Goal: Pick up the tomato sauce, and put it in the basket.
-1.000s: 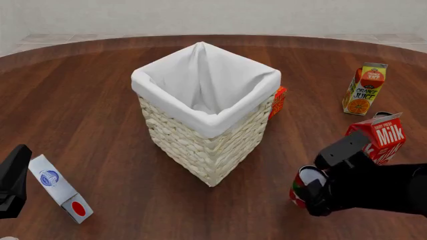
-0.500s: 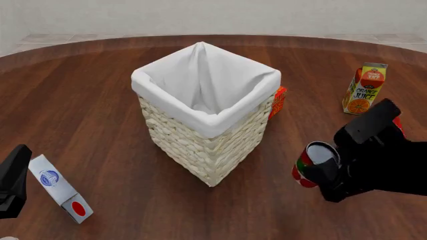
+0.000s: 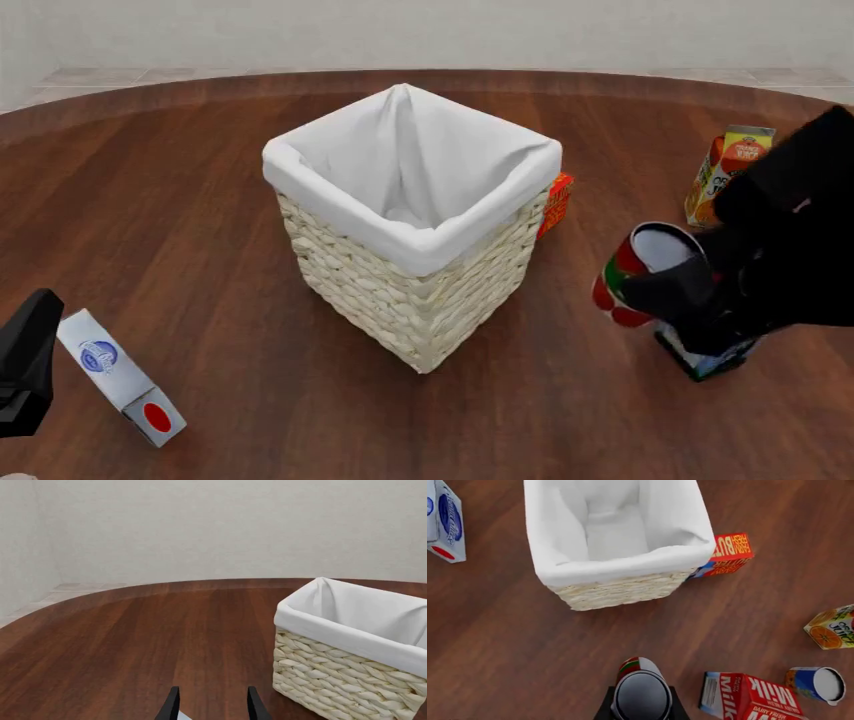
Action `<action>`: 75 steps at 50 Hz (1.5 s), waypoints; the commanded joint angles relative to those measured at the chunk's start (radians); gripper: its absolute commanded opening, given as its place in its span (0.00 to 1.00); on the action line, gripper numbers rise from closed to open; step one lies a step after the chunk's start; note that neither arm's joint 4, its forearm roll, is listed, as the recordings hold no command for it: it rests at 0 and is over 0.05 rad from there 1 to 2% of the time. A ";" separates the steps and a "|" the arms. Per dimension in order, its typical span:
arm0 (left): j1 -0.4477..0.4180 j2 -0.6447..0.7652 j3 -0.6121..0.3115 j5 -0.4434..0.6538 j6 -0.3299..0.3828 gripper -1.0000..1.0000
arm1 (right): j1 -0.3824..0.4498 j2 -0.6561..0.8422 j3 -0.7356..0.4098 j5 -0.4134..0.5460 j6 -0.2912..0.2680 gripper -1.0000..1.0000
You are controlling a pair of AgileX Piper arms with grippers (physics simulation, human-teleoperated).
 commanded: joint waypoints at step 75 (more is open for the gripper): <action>0.000 0.000 0.000 0.000 0.000 1.00 | 0.131 0.351 -0.642 0.160 -0.040 0.00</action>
